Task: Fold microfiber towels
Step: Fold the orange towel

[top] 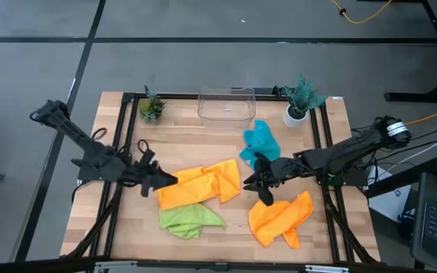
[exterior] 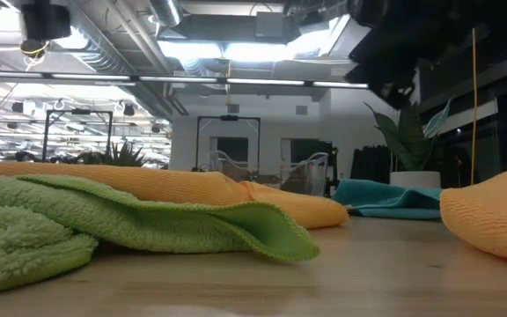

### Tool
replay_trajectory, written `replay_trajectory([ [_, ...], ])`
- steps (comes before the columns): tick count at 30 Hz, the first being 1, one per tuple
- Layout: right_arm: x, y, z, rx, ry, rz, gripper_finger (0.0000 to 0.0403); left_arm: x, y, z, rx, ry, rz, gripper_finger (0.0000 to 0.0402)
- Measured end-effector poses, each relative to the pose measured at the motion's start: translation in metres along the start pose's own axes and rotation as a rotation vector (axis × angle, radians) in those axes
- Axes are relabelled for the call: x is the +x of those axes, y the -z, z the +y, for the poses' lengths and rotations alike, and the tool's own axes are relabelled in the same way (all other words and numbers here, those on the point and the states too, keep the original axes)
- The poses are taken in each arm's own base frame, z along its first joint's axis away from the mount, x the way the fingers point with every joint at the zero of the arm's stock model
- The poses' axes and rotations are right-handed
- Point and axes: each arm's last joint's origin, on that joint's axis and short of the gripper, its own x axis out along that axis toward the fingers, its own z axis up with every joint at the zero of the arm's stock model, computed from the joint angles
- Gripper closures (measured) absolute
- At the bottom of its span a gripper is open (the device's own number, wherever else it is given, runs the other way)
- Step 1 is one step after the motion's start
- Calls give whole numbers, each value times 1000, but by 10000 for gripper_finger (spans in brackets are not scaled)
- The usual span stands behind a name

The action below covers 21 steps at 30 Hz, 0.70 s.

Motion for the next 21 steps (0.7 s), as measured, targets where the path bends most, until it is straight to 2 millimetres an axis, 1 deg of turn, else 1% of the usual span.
replay_trajectory([
  [2, 9, -4, 2, -51, 7, 8, 286, 2, 0, 6, 71, 141, -77, 319],
  [4, 16, -7, 4, -65, 12, 14, 286, 2, -2, 13, 105, 199, -159, 319],
  [7, 26, -13, 8, -97, 14, 18, 286, 2, -3, 19, 160, 180, -206, 319],
  [10, 33, -19, 13, -152, 10, 12, 286, 3, -4, 19, 268, 166, -220, 319],
  [13, 40, -24, 16, -149, 5, 16, 282, 3, -7, 15, 336, 158, -243, 319],
  [17, 51, -28, 17, -100, -3, 30, 251, 3, -9, 12, 431, 145, -266, 319],
  [21, 65, -25, 16, 45, 15, 54, 205, 3, -9, 13, 473, 134, -265, 319],
])
